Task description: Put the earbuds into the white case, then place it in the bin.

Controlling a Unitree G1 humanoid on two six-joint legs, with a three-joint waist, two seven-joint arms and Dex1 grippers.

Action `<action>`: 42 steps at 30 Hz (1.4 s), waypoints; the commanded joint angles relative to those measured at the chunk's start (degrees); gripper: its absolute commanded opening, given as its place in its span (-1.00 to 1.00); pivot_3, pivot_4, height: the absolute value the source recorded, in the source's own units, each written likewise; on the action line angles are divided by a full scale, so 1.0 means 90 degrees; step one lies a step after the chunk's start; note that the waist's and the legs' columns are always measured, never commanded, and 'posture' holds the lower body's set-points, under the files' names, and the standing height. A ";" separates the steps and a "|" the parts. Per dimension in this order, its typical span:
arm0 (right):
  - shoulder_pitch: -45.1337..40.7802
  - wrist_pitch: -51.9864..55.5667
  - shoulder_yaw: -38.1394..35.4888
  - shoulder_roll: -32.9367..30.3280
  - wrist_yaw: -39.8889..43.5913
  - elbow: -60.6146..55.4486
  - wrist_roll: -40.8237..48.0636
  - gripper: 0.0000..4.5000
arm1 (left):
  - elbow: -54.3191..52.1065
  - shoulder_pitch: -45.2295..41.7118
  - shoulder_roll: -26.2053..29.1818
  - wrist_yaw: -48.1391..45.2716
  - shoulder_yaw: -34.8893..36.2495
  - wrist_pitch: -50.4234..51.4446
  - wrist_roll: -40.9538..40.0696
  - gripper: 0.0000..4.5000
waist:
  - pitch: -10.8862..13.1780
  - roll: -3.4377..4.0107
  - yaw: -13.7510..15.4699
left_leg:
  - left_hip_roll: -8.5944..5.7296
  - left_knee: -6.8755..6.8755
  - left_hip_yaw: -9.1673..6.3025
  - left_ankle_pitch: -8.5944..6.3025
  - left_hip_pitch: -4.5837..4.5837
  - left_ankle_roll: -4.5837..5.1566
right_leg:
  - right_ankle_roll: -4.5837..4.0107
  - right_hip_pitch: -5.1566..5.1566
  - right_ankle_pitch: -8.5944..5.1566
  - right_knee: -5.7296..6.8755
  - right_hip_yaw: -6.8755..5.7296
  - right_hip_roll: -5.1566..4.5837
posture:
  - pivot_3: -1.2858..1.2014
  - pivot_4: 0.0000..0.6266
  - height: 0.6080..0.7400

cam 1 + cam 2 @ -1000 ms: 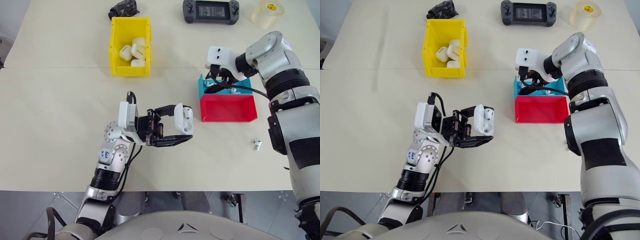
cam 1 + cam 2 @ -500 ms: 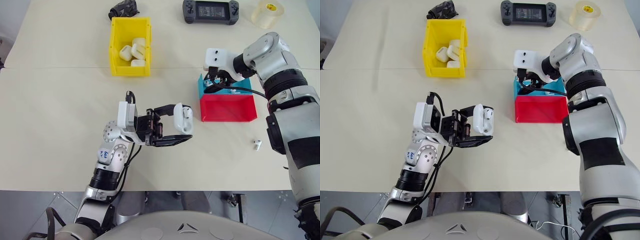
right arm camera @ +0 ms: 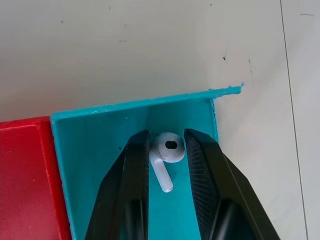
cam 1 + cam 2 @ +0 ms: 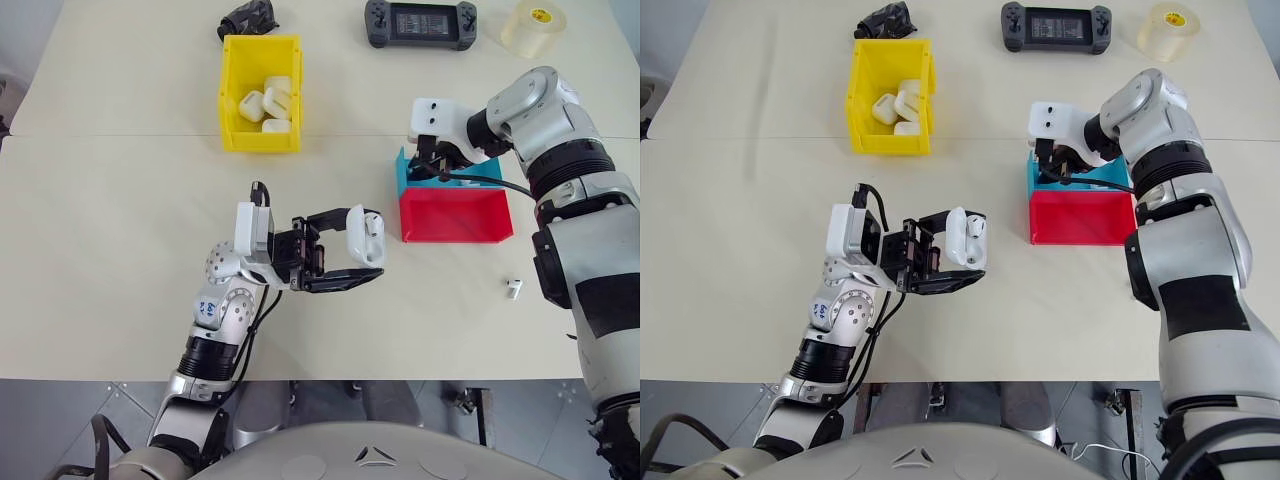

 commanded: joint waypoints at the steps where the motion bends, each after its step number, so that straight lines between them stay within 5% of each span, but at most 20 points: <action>1: -0.0161 0.0004 -0.0189 -0.0117 0.0046 -0.0121 0.0152 -0.50 | -0.0209 -0.0063 -0.0012 -0.0004 0.0038 -0.0026 -0.0089 0.25 | 0.0000 0.0000 0.0000 | 0.0000 0.0000 0.0000 0.0000 0.0000 0.0000 | 0.0000 0.0000 0.0000 0.0000 0.0000 0.0000 | 0.03 -0.52 1.00; 33: -0.0138 -0.1055 0.0196 -0.0192 0.0064 0.0160 -0.0398 -0.50 | -0.0252 -0.0037 -0.0043 0.0092 0.0065 -0.0066 -0.0089 0.25 | 0.0000 0.0000 0.0001 | 0.0000 0.0000 0.0001 0.0000 0.0000 0.0000 | -0.0001 -0.0001 -0.0001 0.0000 0.0001 -0.0001 | 0.03 -0.52 1.00; 36: -0.0129 -0.1036 0.0179 -0.0188 0.0047 0.0166 -0.0388 -0.75 | -0.0259 -0.0034 -0.0036 0.0103 0.0067 -0.0065 -0.0089 0.25 | 0.0000 0.0000 0.0001 | 0.0000 0.0000 0.0001 0.0000 0.0000 0.0000 | -0.0001 -0.0001 -0.0001 0.0000 0.0001 -0.0001 | 0.03 -0.52 1.00; 42: -0.0215 -0.0874 -0.0080 -0.0205 -0.0091 0.0139 -0.0148 -0.76 | -0.0274 -0.0028 -0.0013 0.0104 0.0077 -0.0039 -0.0112 0.25 | 0.0000 0.0000 0.0000 | 0.0000 0.0000 0.0001 0.0000 0.0000 -0.0001 | -0.0002 -0.0001 -0.0001 0.0000 0.0001 -0.0001 | 0.03 -0.52 1.00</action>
